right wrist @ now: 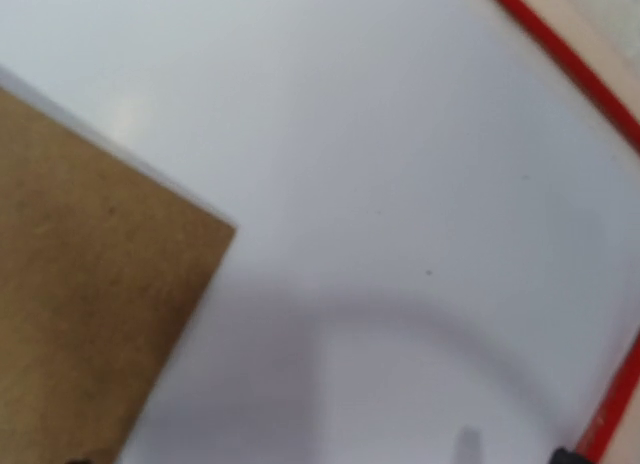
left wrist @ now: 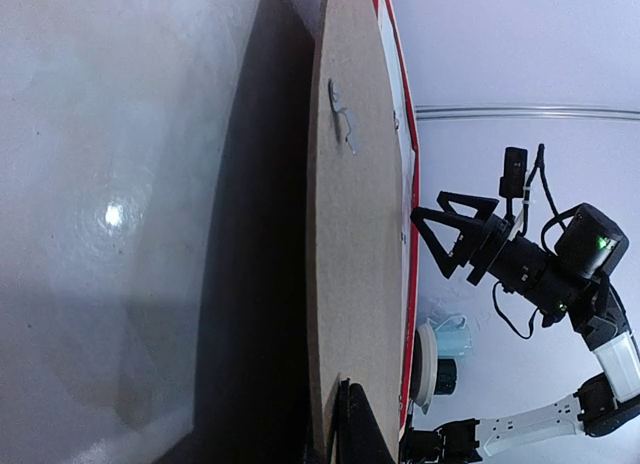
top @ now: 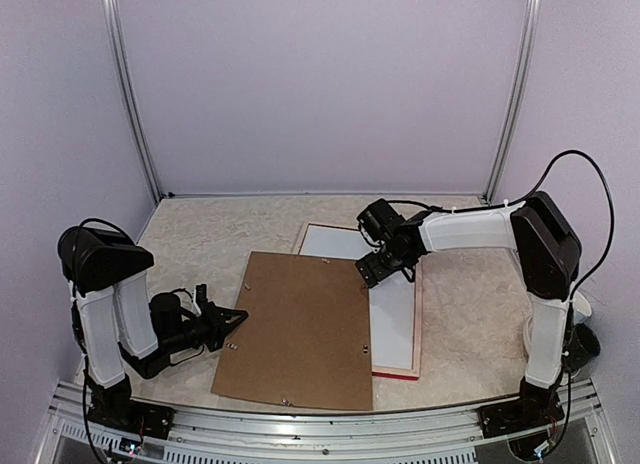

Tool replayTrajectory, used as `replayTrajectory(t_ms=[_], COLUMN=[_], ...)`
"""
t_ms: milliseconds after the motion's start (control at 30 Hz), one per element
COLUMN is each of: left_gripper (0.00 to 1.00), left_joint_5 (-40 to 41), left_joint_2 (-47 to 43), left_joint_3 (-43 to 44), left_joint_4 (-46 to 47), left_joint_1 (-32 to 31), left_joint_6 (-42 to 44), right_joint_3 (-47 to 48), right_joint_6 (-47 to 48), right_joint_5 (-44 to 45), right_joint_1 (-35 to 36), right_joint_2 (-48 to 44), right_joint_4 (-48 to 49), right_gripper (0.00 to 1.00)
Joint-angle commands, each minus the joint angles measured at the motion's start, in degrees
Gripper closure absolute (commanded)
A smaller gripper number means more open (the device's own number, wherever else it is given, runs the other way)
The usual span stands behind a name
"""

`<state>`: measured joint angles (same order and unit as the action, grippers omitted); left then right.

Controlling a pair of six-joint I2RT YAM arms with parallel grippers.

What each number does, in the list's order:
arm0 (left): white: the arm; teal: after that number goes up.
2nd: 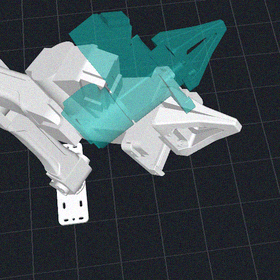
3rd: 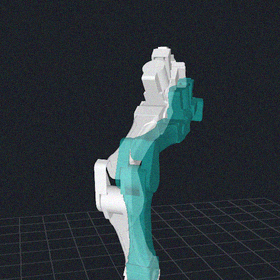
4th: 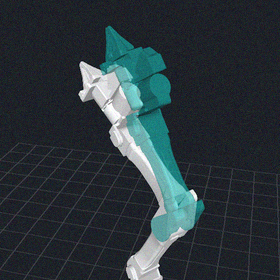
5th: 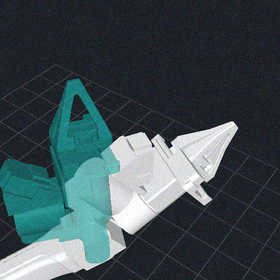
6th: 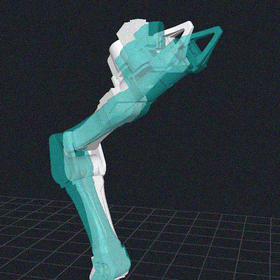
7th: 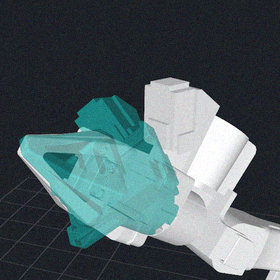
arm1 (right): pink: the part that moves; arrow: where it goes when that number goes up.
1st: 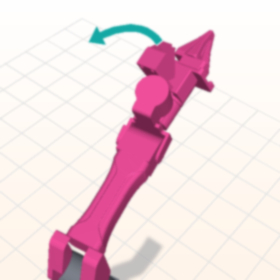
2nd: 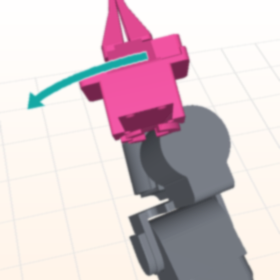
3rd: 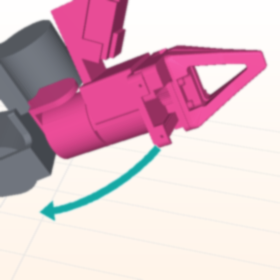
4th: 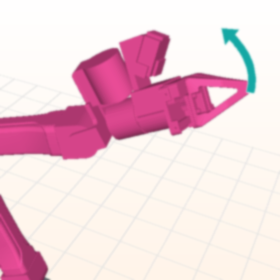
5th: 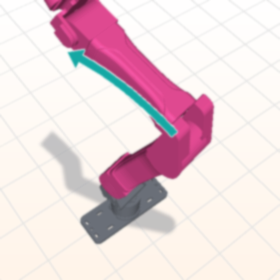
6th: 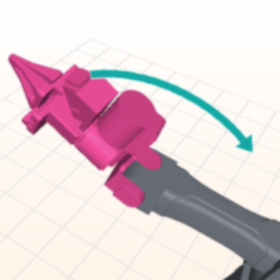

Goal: Put the photo into the frame
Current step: Adjust the fastener on the backboard.

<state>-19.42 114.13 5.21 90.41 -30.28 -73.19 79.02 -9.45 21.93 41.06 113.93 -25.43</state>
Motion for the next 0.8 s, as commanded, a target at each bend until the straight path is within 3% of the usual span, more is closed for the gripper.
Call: replayTrajectory(t_ms=[0, 767], left_gripper=[1.00, 1.00], left_joint_5=[-1.6, -1.1], left_joint_2=[3.5, 4.5], left_joint_3=[-1.8, -1.1], left_joint_4=[15.8, 15.8], left_joint_1=[-0.4, -0.7], left_joint_6=[4.2, 3.7], right_joint_3=[1.4, -7.0], right_joint_6=[0.8, 2.3], right_joint_5=[-0.2, -10.0], right_joint_1=[-0.4, -0.2], right_joint_2=[1.0, -5.5], right_joint_4=[-1.4, 2.2], right_gripper=[0.01, 0.01])
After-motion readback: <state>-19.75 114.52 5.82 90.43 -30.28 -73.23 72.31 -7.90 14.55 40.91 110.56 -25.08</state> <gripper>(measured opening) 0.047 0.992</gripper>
